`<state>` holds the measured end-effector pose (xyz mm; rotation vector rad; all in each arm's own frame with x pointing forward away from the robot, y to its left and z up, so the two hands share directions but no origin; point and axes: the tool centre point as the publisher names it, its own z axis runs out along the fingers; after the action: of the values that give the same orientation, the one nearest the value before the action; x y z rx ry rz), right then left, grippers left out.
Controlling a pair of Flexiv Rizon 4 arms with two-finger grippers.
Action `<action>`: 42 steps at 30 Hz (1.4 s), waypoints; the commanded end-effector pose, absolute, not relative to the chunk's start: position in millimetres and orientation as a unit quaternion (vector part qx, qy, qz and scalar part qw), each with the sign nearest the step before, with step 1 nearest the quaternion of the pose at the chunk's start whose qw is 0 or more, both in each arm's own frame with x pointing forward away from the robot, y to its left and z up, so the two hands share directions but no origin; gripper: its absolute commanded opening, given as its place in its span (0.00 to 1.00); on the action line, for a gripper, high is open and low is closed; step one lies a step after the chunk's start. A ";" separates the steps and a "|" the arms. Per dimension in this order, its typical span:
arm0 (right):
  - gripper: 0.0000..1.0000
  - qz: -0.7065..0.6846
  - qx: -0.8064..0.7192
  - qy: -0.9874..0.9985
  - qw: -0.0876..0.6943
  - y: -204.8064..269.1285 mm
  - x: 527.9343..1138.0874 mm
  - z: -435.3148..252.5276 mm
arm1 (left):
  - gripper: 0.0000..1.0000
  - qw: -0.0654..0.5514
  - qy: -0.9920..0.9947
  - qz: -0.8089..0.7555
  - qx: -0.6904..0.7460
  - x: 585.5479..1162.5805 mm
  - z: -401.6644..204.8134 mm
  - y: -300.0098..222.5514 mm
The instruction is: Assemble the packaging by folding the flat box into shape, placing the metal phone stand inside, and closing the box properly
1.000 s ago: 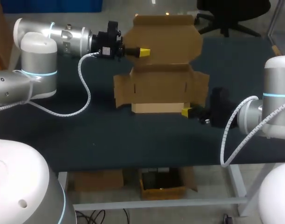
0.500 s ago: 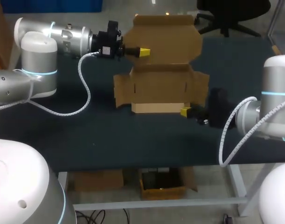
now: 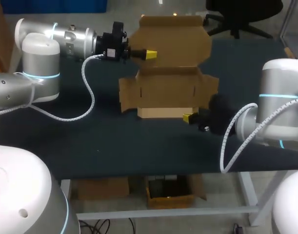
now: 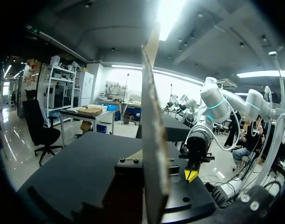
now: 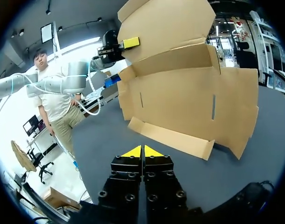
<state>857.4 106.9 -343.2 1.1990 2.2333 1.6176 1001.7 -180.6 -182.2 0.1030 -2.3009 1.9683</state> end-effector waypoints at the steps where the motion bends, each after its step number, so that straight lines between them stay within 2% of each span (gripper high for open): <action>1: 0.00 0.524 0.410 0.741 0.089 131.3 871.1 -358.3 | 0.00 0.058 -0.758 0.649 0.032 1002.9 -182.9 -180.2; 42: 0.00 0.505 0.432 0.742 0.087 151.5 932.5 -410.8 | 0.00 0.058 -0.758 0.649 0.032 1002.9 -182.9 -180.2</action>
<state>929.4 148.5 -406.9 1.2844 2.2169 1.5037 1001.7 -180.7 -182.2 0.1028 -2.3008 1.9683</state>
